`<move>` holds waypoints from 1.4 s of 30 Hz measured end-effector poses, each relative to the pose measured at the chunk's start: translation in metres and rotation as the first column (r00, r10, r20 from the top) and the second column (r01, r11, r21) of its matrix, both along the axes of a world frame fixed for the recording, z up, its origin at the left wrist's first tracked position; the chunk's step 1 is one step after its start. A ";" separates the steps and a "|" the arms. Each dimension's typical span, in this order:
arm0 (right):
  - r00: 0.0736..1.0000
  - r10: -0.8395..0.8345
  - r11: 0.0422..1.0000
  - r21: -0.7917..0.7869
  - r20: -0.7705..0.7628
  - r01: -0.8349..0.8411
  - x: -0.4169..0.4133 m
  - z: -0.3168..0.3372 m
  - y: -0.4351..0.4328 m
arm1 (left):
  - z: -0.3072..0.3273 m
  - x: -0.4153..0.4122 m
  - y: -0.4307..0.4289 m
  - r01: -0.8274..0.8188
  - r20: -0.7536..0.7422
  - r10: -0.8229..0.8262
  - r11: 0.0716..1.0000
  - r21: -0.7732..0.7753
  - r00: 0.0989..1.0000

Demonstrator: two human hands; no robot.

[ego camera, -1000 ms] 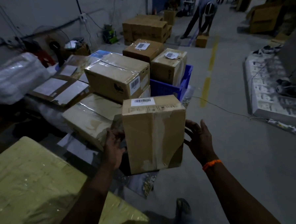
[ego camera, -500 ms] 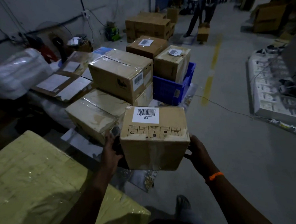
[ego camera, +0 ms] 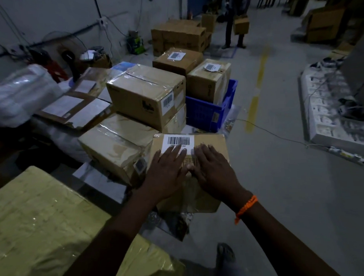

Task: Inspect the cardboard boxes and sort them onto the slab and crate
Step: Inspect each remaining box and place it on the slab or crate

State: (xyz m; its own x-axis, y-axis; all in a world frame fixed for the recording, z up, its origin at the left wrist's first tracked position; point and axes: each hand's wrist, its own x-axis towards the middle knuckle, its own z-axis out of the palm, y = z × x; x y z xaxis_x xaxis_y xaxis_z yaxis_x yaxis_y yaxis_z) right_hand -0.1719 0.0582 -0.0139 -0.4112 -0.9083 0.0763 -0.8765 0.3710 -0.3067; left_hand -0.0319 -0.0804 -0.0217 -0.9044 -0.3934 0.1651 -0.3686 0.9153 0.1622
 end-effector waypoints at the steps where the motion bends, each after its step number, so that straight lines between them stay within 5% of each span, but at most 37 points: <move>1: 0.999 -0.001 1.000 0.031 -0.041 0.003 0.000 -0.004 0.001 | -0.001 0.002 0.001 -0.004 0.002 0.004 0.999 -0.039 1.000; 10: 0.998 -0.008 0.999 0.046 -0.060 0.010 0.004 -0.016 0.014 | -0.005 0.005 0.013 0.012 -0.007 -0.012 0.997 -0.079 1.000; 16: 0.989 0.140 0.990 0.013 0.055 -0.141 -0.007 0.003 0.026 | -0.005 0.023 -0.009 0.172 0.046 -0.169 0.982 -0.082 0.985; 23: 0.970 0.168 0.975 -0.115 -0.174 -0.189 -0.002 -0.026 0.062 | -0.016 0.054 -0.005 0.231 -0.062 -0.243 0.959 -0.164 0.968; 36: 0.968 0.174 0.958 -0.257 0.178 -0.125 -0.012 -0.030 0.056 | -0.020 0.041 -0.005 0.141 -0.182 -0.128 0.988 0.058 0.975; 42: 0.935 0.058 0.917 -0.389 0.349 0.088 -0.041 -0.005 0.048 | 0.005 0.028 -0.018 0.040 -0.304 0.039 0.967 0.251 0.952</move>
